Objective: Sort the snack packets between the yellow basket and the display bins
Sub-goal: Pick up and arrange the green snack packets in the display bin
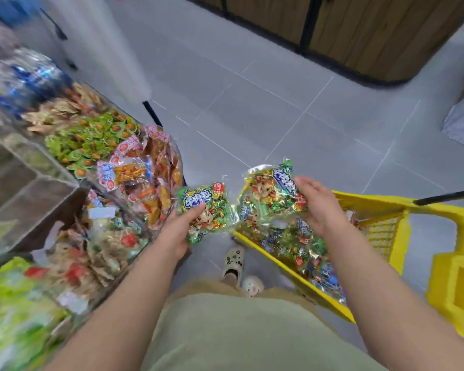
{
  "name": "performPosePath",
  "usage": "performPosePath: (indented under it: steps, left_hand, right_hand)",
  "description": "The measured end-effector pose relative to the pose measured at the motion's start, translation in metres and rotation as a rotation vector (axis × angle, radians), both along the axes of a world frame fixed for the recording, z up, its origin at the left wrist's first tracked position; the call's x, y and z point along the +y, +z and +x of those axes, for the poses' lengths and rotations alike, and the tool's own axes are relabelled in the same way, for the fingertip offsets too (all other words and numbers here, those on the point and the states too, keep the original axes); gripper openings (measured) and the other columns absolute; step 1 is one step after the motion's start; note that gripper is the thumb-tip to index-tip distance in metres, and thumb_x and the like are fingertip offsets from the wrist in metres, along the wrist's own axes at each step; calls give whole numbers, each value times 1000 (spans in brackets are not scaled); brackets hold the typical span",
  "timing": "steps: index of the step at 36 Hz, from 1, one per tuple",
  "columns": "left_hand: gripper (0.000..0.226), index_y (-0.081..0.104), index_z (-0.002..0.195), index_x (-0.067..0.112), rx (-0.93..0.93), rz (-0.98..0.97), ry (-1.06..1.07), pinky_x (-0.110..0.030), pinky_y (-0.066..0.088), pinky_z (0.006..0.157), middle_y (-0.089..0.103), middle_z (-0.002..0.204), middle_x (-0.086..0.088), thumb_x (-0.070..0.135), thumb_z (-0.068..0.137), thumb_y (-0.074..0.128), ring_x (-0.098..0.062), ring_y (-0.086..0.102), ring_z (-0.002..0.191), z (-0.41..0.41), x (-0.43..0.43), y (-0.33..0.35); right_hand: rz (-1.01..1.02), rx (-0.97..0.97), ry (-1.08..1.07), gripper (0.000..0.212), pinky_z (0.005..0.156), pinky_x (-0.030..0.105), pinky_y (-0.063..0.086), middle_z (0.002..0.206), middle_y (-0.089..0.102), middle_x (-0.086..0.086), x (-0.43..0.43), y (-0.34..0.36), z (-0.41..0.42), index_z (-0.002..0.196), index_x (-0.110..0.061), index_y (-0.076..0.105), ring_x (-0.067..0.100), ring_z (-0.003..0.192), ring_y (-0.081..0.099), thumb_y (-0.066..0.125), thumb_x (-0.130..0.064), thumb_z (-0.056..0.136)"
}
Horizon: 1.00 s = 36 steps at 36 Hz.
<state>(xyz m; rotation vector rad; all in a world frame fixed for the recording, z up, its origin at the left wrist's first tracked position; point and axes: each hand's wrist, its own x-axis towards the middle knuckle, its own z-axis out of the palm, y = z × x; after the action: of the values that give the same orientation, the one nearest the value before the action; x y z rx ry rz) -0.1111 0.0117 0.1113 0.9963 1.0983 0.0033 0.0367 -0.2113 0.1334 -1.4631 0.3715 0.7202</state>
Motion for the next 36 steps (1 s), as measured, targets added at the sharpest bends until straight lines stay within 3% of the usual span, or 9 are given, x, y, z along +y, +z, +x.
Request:
performPosePath:
  steps: [3, 7, 10, 12, 13, 16, 20, 31, 36]
  left_hand:
    - [121, 31, 148, 17, -88, -23, 130, -53, 27, 114, 45, 146, -10, 40, 44, 88, -31, 38, 137, -29, 5, 15]
    - [89, 44, 140, 17, -137, -13, 313, -43, 42, 106, 60, 131, -6, 33, 63, 85, -23, 54, 125, -75, 21, 31]
    - [31, 54, 107, 20, -146, 79, 412, -16, 55, 57, 73, 88, 14, 22, 82, 72, 8, 66, 69, -109, 28, 44]
    - [59, 44, 127, 21, -190, 124, 464, -26, 44, 76, 67, 107, 15, 26, 78, 76, 9, 62, 92, -134, 31, 53]
    - [89, 31, 143, 21, -205, 146, 493, -32, 31, 106, 55, 132, 9, 33, 69, 80, -1, 51, 119, -146, 32, 58]
    - [132, 13, 152, 24, -237, 183, 580, -45, 11, 115, 30, 155, -2, 46, 43, 83, -19, 27, 141, -185, 42, 62]
    - [142, 7, 153, 17, -225, 257, 648, -45, 18, 116, 32, 153, -9, 45, 41, 91, -22, 36, 137, -248, 65, 68]
    - [132, 30, 145, 11, -247, 323, 851, -57, 32, 109, 43, 145, -19, 43, 33, 91, -35, 43, 132, -428, 156, 101]
    - [133, 27, 146, 25, -267, 352, 881, -57, 35, 108, 46, 142, -19, 39, 32, 94, -36, 46, 129, -482, 198, 114]
  right_hand:
    - [81, -9, 141, 13, 79, 35, 44, 108, 65, -9, 26, 17, -8, 97, -28, 62, 13, 107, 54, 64, -32, 84]
    - [227, 27, 351, 29, 56, 23, 45, 68, 69, -12, 63, 33, -31, 105, -23, 56, 2, 61, 63, 63, -5, 83]
    - [333, 51, 500, 34, 53, 20, 51, 69, 71, -8, 90, 41, -56, 103, -16, 54, 4, 60, 66, 61, 7, 79]
    - [343, 47, 568, 32, 51, 15, 49, 68, 71, -10, 110, 45, -75, 99, -15, 54, 2, 58, 65, 61, 8, 79]
    - [338, 39, 587, 30, 49, 14, 48, 66, 70, -10, 121, 46, -84, 97, -16, 55, 2, 57, 65, 62, 7, 79]
    - [345, 34, 585, 28, 55, 19, 50, 68, 70, -7, 153, 46, -114, 93, -18, 57, 6, 59, 65, 64, 5, 78]
    - [354, 65, 589, 29, 70, 26, 47, 86, 69, -3, 197, 47, -157, 98, -23, 59, 11, 74, 64, 68, -4, 77]
    - [443, 318, 764, 15, 41, 17, 41, 67, 67, -1, 329, 59, -312, 80, -18, 60, 16, 51, 51, 65, -20, 66]
    - [458, 355, 787, 39, 72, 33, 49, 112, 61, 15, 382, 57, -372, 103, -10, 62, 24, 89, 61, 66, -23, 66]
